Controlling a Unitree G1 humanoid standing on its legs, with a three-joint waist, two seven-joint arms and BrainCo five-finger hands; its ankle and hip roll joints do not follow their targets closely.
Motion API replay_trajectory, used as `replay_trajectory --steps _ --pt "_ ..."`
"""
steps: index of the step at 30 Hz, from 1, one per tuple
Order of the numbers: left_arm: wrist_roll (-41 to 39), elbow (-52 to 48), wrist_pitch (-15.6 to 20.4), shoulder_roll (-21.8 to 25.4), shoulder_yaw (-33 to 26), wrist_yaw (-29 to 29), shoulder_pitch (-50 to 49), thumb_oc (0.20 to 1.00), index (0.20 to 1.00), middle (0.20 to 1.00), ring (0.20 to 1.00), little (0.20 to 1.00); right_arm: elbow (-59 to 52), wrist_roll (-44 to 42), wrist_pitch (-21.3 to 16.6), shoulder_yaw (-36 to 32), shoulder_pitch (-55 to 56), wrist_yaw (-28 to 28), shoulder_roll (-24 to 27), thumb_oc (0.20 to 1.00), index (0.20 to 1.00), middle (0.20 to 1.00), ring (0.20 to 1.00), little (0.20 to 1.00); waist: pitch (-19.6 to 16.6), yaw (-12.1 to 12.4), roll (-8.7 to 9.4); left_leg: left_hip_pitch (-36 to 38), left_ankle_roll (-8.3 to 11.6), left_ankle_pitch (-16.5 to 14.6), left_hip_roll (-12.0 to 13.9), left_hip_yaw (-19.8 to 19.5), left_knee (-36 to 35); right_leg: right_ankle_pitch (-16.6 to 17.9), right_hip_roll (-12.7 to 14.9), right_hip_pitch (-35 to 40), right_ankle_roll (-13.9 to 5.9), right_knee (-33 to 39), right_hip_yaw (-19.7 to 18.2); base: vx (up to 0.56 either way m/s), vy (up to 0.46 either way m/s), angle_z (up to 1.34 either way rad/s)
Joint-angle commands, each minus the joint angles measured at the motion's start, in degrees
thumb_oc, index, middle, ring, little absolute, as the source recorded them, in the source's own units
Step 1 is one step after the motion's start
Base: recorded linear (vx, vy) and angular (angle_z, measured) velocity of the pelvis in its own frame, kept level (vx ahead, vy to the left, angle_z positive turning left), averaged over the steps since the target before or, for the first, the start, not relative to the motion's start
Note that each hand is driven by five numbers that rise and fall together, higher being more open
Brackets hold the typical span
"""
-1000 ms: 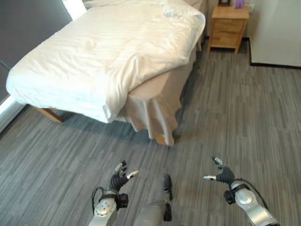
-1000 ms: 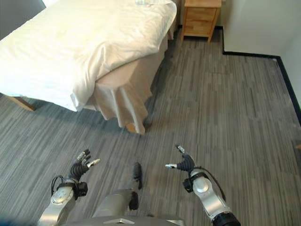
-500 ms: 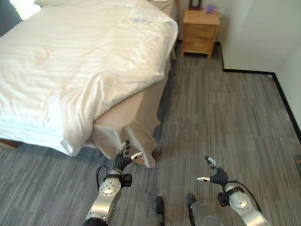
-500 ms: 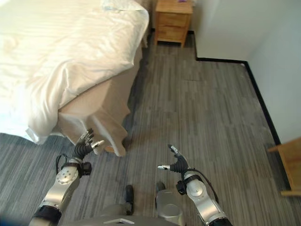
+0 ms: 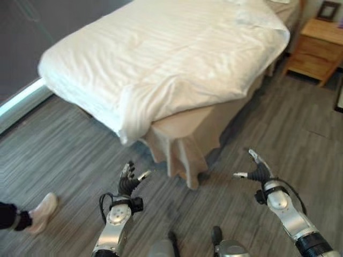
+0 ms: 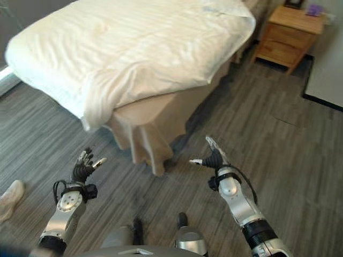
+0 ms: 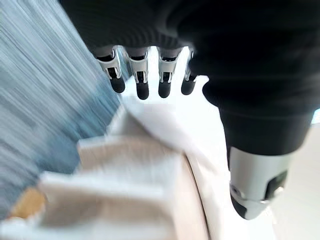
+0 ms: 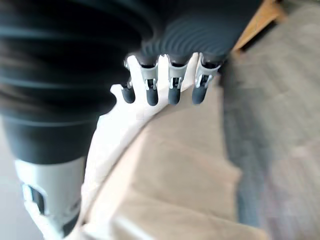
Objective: Making the bed.
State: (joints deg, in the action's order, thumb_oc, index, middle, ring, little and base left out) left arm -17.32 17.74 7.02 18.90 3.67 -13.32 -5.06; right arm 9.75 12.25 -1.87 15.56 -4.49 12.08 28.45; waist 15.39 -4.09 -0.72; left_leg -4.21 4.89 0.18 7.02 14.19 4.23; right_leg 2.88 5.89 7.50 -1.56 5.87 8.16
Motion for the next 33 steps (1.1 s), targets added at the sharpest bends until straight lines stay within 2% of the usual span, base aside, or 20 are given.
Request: replay_trajectory --steps 1,2,4,6,7,9,10,11,12,13,14,16,17,18,19,20,21,23,25,33 --pt "1.4 -6.4 3.6 3.5 -4.6 -1.1 -2.9 1.000 1.000 1.000 1.000 1.000 -5.1 5.2 -2.4 -2.3 -2.8 3.2 2.3 1.000 1.000 1.000 1.000 1.000 -2.8 2.0 1.57 -3.5 0.79 2.6 1.4 5.5 -3.1 -9.7 4.3 1.6 -5.05 -0.9 -6.0 0.29 0.196 0.73" --pt "1.1 -7.3 3.8 3.4 -5.0 -1.1 -3.4 1.000 1.000 1.000 1.000 1.000 -6.4 5.9 -2.4 -2.7 -3.5 3.8 2.7 1.000 1.000 1.000 1.000 1.000 -2.9 2.4 1.44 -4.2 0.84 3.7 2.3 7.1 -4.4 -10.2 4.6 2.4 -5.26 -0.9 -5.4 0.32 0.198 0.66" --pt "1.1 -8.3 3.9 3.6 -5.3 -0.5 -4.5 1.000 1.000 1.000 1.000 1.000 -8.8 9.3 -2.2 -2.4 -6.7 4.5 3.9 1.000 1.000 1.000 1.000 1.000 -4.3 3.3 0.36 -1.9 0.92 6.0 2.9 7.6 -8.1 -10.4 5.0 3.7 -6.16 -0.9 -3.5 0.34 0.222 0.41" --pt "1.6 -8.7 3.5 4.1 -4.7 0.1 -4.6 1.000 1.000 1.000 1.000 1.000 -8.9 12.9 -1.6 -1.4 -10.2 5.0 4.2 1.000 1.000 1.000 1.000 1.000 -5.1 3.4 1.31 -0.5 0.08 5.3 0.9 5.9 -8.5 -9.6 6.8 5.6 -6.96 -1.6 -2.8 0.29 0.207 0.13" --pt "1.6 -8.7 3.5 4.1 -4.8 0.1 -4.5 1.000 1.000 1.000 1.000 1.000 -8.8 12.9 -1.7 -1.3 -10.4 5.0 4.1 1.000 1.000 1.000 1.000 1.000 -5.1 3.4 1.24 -0.7 0.02 5.6 1.0 5.9 -8.6 -9.3 6.7 5.5 -6.94 -1.5 -2.8 0.20 0.145 0.26" --pt "1.4 -8.2 3.1 5.6 -3.1 0.9 -3.0 1.000 1.000 1.000 1.000 1.000 -6.9 13.8 -0.7 0.8 -15.3 5.4 3.8 1.000 1.000 1.000 1.000 1.000 -5.1 4.1 2.48 1.3 -1.24 4.1 -0.5 5.6 -8.7 -8.7 8.3 4.3 -7.78 -8.3 -2.4 0.22 0.137 0.50" --pt "1.7 -7.5 3.0 8.0 -1.1 0.9 0.4 1.000 1.000 1.000 1.000 1.000 -2.3 16.9 1.6 3.1 -21.5 7.0 4.7 1.000 1.000 1.000 1.000 1.000 -4.0 4.2 3.50 3.3 -2.22 2.8 -1.7 5.3 -9.1 -4.6 9.1 0.2 -8.75 -16.6 -3.5 0.24 0.169 0.52" --pt "1.5 -7.3 3.1 9.2 -0.8 1.0 1.2 1.000 1.000 1.000 1.000 1.000 -0.1 18.2 3.1 3.3 -24.4 7.3 6.7 1.000 1.000 1.000 1.000 1.000 -3.0 3.8 3.91 4.2 -2.69 2.3 -1.6 5.0 -9.2 -2.4 9.1 -2.7 -8.85 -21.2 -4.6 0.16 0.145 0.50" --pt "1.5 -7.2 3.2 9.2 -0.9 1.0 1.4 1.000 1.000 1.000 1.000 1.000 0.1 18.1 3.1 3.4 -24.7 7.4 6.7 1.000 1.000 1.000 1.000 1.000 -3.0 3.9 3.75 4.0 -2.72 2.5 -1.4 5.2 -9.2 -2.2 8.9 -3.1 -8.77 -21.3 -4.8 0.14 0.107 0.54" --pt "1.5 -7.6 3.4 10.2 0.9 1.3 2.9 1.000 1.000 1.000 1.000 1.000 6.8 17.9 5.0 4.6 -29.1 9.7 5.4 1.000 1.000 1.000 1.000 1.000 -2.5 4.3 3.75 4.5 -3.28 1.4 -1.1 5.3 -9.2 -1.5 8.4 -6.3 -8.33 -24.7 -5.0 0.17 0.082 0.63" --pt "1.8 -8.3 3.6 10.7 1.8 1.4 3.6 1.000 1.000 1.000 1.000 1.000 10.7 17.7 5.4 5.8 -31.5 10.6 5.2 1.000 1.000 1.000 1.000 1.000 -2.1 4.4 4.01 5.0 -3.52 0.6 -1.5 4.5 -9.2 -3.0 7.2 -8.0 -7.86 -25.6 -5.8 0.26 0.080 0.46" --pt "0.4 -9.6 4.1 11.2 3.1 2.5 4.2 1.000 1.000 1.000 1.000 1.000 18.1 16.8 6.6 8.3 -37.3 11.4 6.2 1.000 1.000 1.000 1.000 1.000 -1.3 5.0 3.66 5.1 -3.26 0.3 -1.7 2.1 -9.2 -6.4 2.5 -11.1 -6.47 -22.1 -7.3 0.24 -0.012 0.36" --pt "0.0 -9.8 4.4 11.5 3.8 2.8 4.8 1.000 1.000 1.000 1.000 1.000 21.3 16.2 7.1 9.4 -39.7 11.5 6.9 1.000 1.000 1.000 1.000 1.000 -1.1 5.1 3.97 5.1 -3.11 0.1 -2.0 1.3 -9.2 -7.0 1.6 -11.4 -6.21 -20.0 -7.8 0.22 -0.053 0.62" --pt "-0.5 -9.7 4.7 11.9 4.1 3.0 5.5 1.000 1.000 1.000 1.000 1.000 25.2 15.4 7.5 10.8 -43.1 11.3 7.6 1.000 1.000 1.000 1.000 1.000 -0.8 4.7 4.24 5.4 -2.92 -0.4 -2.3 0.4 -9.2 -6.8 1.2 -11.5 -5.90 -16.2 -8.2 0.32 -0.106 0.65" --pt "-1.6 -9.2 5.0 12.3 5.1 3.1 6.0 1.000 1.000 1.000 1.000 1.000 32.5 14.2 8.7 12.5 -47.8 11.2 8.2 1.000 1.000 1.000 1.000 1.000 -0.5 4.9 4.88 6.1 -2.62 -1.3 -3.2 -2.0 -9.2 -5.0 -0.2 -13.7 -5.58 -9.8 -10.5 0.27 -0.090 0.70" --pt "-1.6 -9.1 5.1 12.2 4.9 3.1 6.1 1.000 1.000 1.000 1.000 1.000 33.4 13.9 8.3 13.0 -48.7 11.4 8.0 1.000 1.000 1.000 1.000 1.000 -0.3 4.3 4.65 6.2 -2.63 -1.5 -3.1 -2.3 -9.2 -4.9 -0.2 -13.1 -5.60 -9.1 -10.1 0.29 -0.102 0.80" --pt "-2.0 -9.0 5.2 12.4 5.1 3.2 6.2 1.000 1.000 1.000 1.000 1.000 36.7 13.8 8.6 14.2 -50.5 11.6 8.4 1.000 1.000 1.000 1.000 1.000 -0.1 4.4 4.81 6.4 -2.49 -1.8 -3.7 -4.1 -9.2 -3.6 -1.1 -14.2 -5.78 -6.3 -11.4 0.18 -0.069 0.95" --pt "-2.0 -8.9 5.1 13.4 5.5 3.2 6.4 1.000 1.000 1.000 1.000 1.000 44.1 12.6 9.4 15.9 -54.7 11.3 8.7 1.000 1.000 1.000 1.000 1.000 0.0 4.7 5.00 6.4 -2.30 -2.1 -4.7 -7.0 -9.2 -1.9 -1.0 -14.2 -6.14 -2.4 -12.1 0.20 -0.081 1.04" --pt "-1.9 -9.1 5.3 14.1 6.2 3.7 7.3 1.000 1.000 1.000 1.000 1.000 47.0 12.2 9.4 17.5 -57.1 11.0 8.1 1.000 1.000 1.000 1.000 1.000 -0.1 4.5 5.46 6.5 -2.22 -2.2 -5.5 -7.8 -9.2 -0.6 -0.5 -13.7 -6.15 -1.7 -11.8 0.15 -0.089 1.08" --pt "-3.2 -6.9 6.0 12.3 7.8 4.1 7.9 1.000 1.000 1.000 1.000 1.000 55.9 13.5 8.6 25.2 -68.2 9.3 6.4 1.000 1.000 1.000 1.000 1.000 -1.6 3.2 2.62 5.1 -1.37 -2.3 -5.0 -7.3 -9.2 0.1 -0.6 -14.6 -5.77 -0.9 -12.4 0.15 -0.037 -0.01"
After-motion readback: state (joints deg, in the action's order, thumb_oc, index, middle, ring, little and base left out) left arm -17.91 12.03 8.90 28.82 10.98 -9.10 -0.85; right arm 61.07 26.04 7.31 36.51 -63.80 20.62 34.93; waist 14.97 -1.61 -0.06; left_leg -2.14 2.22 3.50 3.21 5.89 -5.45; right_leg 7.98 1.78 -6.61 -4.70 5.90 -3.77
